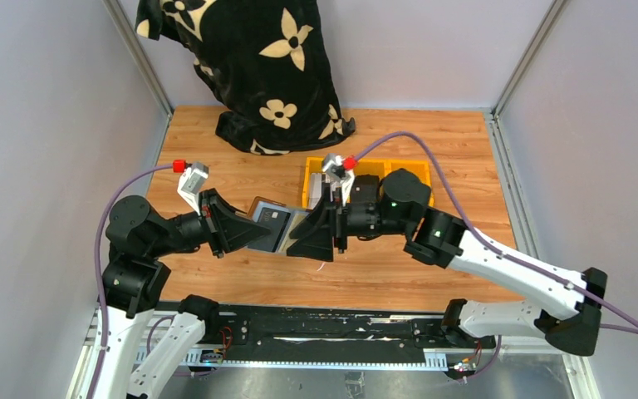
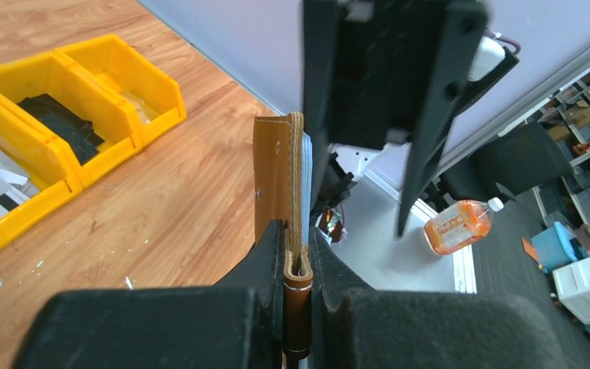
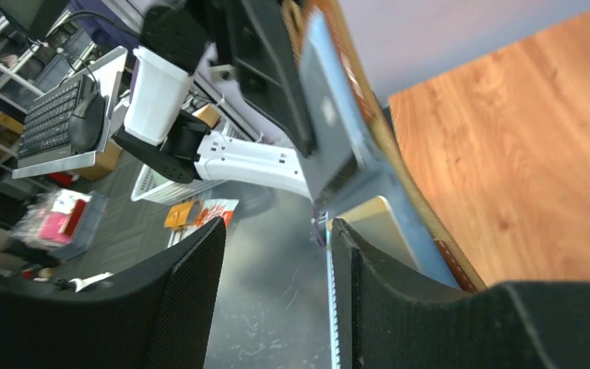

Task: Take the credit cards out of the card holder
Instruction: Remove the credit card from the card holder.

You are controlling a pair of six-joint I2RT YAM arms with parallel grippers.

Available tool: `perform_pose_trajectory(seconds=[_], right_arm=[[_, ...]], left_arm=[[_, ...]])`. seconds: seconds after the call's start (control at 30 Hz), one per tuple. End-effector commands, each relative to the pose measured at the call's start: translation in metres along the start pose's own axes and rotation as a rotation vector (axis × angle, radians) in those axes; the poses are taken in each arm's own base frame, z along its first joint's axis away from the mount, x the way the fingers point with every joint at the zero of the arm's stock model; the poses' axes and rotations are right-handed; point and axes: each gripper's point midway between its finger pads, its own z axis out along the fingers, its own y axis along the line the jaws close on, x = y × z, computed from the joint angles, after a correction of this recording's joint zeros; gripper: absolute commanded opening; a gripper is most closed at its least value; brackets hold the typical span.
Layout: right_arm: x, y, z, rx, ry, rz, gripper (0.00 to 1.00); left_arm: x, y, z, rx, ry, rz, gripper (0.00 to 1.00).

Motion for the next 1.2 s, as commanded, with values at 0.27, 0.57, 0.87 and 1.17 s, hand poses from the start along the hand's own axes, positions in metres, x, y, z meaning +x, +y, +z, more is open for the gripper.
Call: perform_pose_trajectory(seconds=[0.27, 0.57, 0.87, 1.17], right_arm=[[-0.004, 0.001, 0.02, -0.074, -0.026, 0.055, 0.54], [-0.017, 0.003, 0.028, -0.106, -0.076, 0.056, 0.45], [-0.037, 0.013, 0.035, -0.161, -0.152, 0.085, 0.27], [-0.033, 0.009, 0.036, -0.152, -0.142, 0.113, 0.03]], left_arm=[[-0.009, -0.028, -0.004, 0.112, -0.025, -0.003, 0.02], [-0.005, -0.038, -0.007, 0.145, -0.015, -0.022, 0.05], [0.01, -0.033, -0.009, 0.156, 0.019, -0.029, 0.21], [0.019, -0.026, -0.01, 0.13, 0.037, -0.02, 0.32]])
